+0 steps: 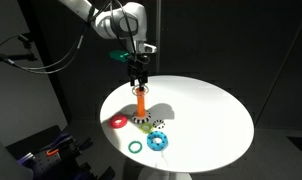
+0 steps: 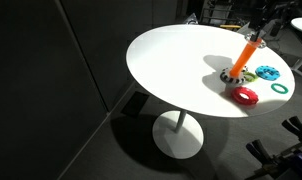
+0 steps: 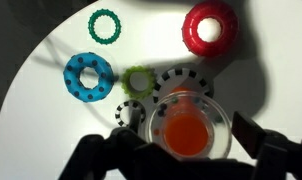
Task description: Put the clear ring through the pole
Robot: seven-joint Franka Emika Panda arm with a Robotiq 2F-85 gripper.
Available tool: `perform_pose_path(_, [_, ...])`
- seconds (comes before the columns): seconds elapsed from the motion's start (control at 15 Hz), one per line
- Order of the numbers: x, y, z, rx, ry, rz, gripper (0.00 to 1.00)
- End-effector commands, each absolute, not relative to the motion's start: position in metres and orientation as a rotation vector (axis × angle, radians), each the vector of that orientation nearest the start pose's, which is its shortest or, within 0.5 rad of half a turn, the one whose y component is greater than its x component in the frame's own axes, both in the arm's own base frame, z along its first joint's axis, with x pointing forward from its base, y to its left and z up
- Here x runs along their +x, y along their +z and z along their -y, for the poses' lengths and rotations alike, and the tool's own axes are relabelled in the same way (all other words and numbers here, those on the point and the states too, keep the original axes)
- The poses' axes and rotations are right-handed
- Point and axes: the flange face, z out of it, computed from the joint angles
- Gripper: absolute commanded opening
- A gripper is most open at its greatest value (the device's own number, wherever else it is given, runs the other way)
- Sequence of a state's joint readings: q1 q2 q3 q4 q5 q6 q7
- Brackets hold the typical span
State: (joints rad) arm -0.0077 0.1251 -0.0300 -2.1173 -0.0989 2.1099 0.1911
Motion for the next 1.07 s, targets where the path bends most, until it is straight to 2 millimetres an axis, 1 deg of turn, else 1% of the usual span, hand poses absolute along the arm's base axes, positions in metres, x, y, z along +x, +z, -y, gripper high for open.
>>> perform_pose_path(0.0, [0.544, 0.346, 0.025, -3.236, 0.226, -0.295, 0.68])
perform_pose_path(0.07, [0.543, 0.345, 0.024, -3.231, 0.226, -0.289, 0.91])
perform_pose_path(0.13, [0.542, 0.344, 0.023, -3.23, 0.229, -0.281, 0.97])
perform_pose_path(0.27, [0.54, 0.342, 0.023, -3.228, 0.24, -0.274, 1.0])
perform_pose_path(0.6, [0.532, 0.34, 0.02, -3.198, 0.323, -0.215, 1.0])
perform_pose_path(0.67, [0.538, 0.336, 0.021, -3.216, 0.289, -0.249, 1.0])
perform_pose_path(1.0, [0.536, 0.335, 0.02, -3.215, 0.313, -0.235, 1.0])
